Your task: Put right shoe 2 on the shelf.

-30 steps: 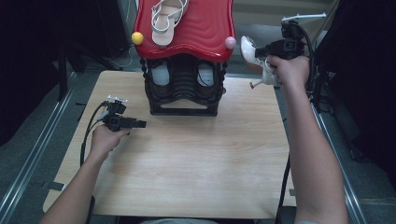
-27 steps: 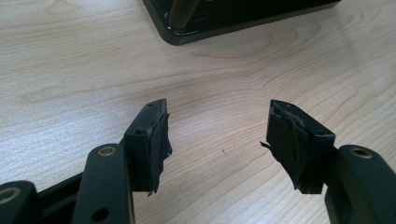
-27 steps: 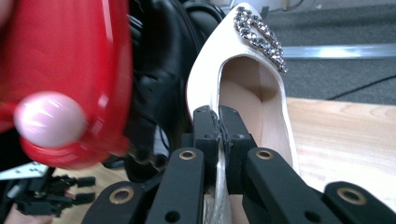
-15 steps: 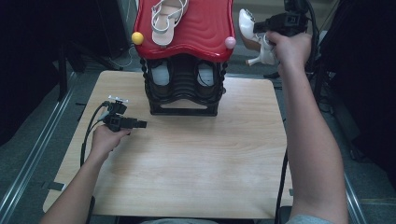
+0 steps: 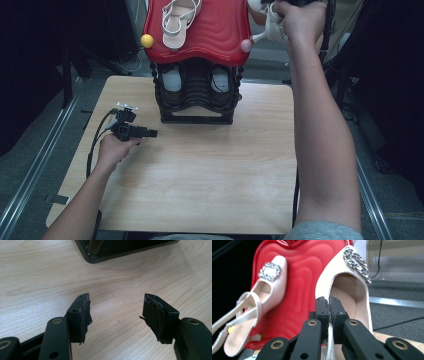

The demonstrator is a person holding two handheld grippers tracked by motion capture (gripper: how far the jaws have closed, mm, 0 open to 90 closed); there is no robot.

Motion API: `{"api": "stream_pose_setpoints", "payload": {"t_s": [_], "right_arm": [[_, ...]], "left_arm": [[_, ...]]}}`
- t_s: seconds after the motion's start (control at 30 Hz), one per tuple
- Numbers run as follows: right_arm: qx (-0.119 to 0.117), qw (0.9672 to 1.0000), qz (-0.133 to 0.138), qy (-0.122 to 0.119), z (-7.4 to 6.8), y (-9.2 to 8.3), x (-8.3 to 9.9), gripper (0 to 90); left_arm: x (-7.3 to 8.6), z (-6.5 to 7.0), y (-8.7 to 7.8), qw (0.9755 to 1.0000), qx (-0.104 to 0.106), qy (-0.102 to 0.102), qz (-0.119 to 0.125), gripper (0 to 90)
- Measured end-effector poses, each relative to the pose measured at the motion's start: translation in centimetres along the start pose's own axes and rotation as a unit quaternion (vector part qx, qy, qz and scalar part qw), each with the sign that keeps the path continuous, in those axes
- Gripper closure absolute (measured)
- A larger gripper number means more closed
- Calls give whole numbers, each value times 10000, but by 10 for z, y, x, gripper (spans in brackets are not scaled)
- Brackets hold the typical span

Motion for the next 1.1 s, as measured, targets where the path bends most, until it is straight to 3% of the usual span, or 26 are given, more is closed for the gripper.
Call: {"api": "stream_pose_setpoints", "payload": {"t_s": [0.23, 0.47, 0.6, 0.63, 0.73, 1.1], "right_arm": [[-40, 9997, 68, -237, -25, 7, -14, 890], [-235, 9985, 11, -490, -42, 30, -13, 890], [-140, 9973, -178, -693, -47, 47, -6, 889], [-214, 9972, -185, -694, -47, 50, -4, 890], [-317, 9963, -227, -766, -49, 55, 2, 889], [-271, 9927, -560, -1032, -53, 74, 24, 888]], "left_arm": [[0, 1, 0, 10000, 12, 37, -11, 395], [0, 1, -1, 10000, 16, 34, 11, 395], [0, 0, 0, 10000, 5, 42, -13, 395], [0, 0, 0, 10000, 4, 45, -16, 395], [0, 1, 0, 10000, 1, 61, -22, 394], [1, 3, 1, 9999, -19, 100, -50, 394]]}}
Point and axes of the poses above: each handheld gripper's, and its own axes: y roughly forward along the jaws, x roughly out of its underside, z roughly to its right, the point moved 2 cm from there along y, roughly forward along the jaws, and after that the axes turned 9 degrees about -x, right-handed, at the moved point
